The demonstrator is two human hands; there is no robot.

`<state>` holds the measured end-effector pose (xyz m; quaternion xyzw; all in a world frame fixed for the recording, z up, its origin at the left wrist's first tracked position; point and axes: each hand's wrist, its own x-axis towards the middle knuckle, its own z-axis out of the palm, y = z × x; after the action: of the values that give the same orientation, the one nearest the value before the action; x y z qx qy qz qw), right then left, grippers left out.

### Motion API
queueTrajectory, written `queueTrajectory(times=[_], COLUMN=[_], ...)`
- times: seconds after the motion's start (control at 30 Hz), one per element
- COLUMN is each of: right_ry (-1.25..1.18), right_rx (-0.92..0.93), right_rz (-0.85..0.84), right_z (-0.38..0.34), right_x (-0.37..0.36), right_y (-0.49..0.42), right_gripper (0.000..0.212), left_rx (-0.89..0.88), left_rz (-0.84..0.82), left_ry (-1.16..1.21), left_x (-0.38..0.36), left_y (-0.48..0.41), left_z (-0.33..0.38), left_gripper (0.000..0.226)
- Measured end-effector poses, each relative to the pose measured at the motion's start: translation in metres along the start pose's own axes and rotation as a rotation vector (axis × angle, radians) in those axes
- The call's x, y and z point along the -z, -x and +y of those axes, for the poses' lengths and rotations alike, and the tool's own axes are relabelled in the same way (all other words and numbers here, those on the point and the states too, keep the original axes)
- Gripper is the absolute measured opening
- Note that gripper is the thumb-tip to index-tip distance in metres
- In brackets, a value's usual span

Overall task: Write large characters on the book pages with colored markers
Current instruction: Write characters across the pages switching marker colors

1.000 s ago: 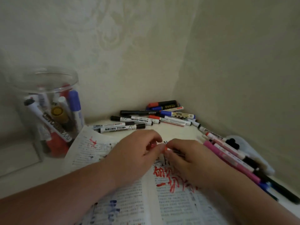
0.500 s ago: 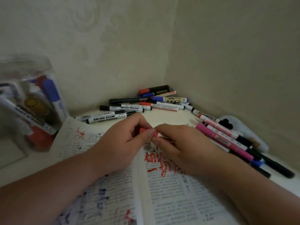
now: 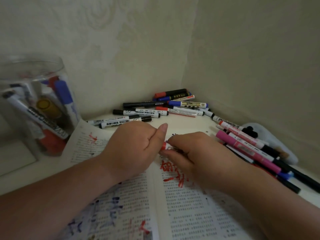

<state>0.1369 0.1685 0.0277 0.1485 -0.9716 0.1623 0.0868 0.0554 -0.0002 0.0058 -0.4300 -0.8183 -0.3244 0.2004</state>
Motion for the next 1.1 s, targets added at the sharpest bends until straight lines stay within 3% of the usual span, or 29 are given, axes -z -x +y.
queueTrajectory(times=[0.13, 0.2, 0.27, 0.43, 0.5, 0.67, 0.83, 0.9, 1.0, 1.1], right_ry=[-0.494, -0.582, -0.700, -0.989, -0.992, -0.981, -1.220, -1.055, -0.865, -0.796], right_rx=[-0.195, -0.274, -0.315, -0.351, -0.307, -0.254, -0.266, -0.278, -0.310, -0.374], right_rz=[-0.312, -0.262, -0.143, -0.009, 0.052, 0.295, 0.471, 0.522, 0.492, 0.480], right_z=[0.027, 0.044, 0.055, 0.059, 0.064, 0.062, 0.055, 0.048, 0.036, 0.028], right_x=[0.027, 0.037, 0.040, 0.029, 0.026, 0.023, 0.034, 0.039, 0.050, 0.056], right_y=[0.009, 0.016, 0.016, 0.012, 0.013, 0.012, 0.011, 0.013, 0.020, 0.035], right_gripper=[0.035, 0.037, 0.037, 0.020, 0.032, 0.025, 0.037, 0.033, 0.006, 0.015], left_rx=[0.085, 0.203, 0.266, 0.234, 0.259, 0.201, 0.104, 0.109, 0.054, 0.020], left_rz=[0.102, 0.271, 0.319, 0.124, 0.066, -0.062, -0.198, -0.239, -0.282, -0.320], left_ry=[0.115, 0.193, 0.244, 0.305, 0.334, 0.325, 0.286, 0.293, 0.264, 0.196], left_x=[0.007, 0.017, 0.016, -0.001, -0.002, -0.001, 0.000, 0.001, 0.002, 0.001], left_y=[0.001, -0.001, -0.002, 0.002, 0.002, 0.003, 0.005, 0.005, 0.004, 0.003], left_z=[0.001, -0.006, -0.010, -0.004, -0.005, -0.006, -0.004, -0.003, -0.002, -0.003], left_gripper=[0.056, 0.058, 0.057, 0.041, 0.035, 0.023, 0.023, 0.026, 0.025, 0.030])
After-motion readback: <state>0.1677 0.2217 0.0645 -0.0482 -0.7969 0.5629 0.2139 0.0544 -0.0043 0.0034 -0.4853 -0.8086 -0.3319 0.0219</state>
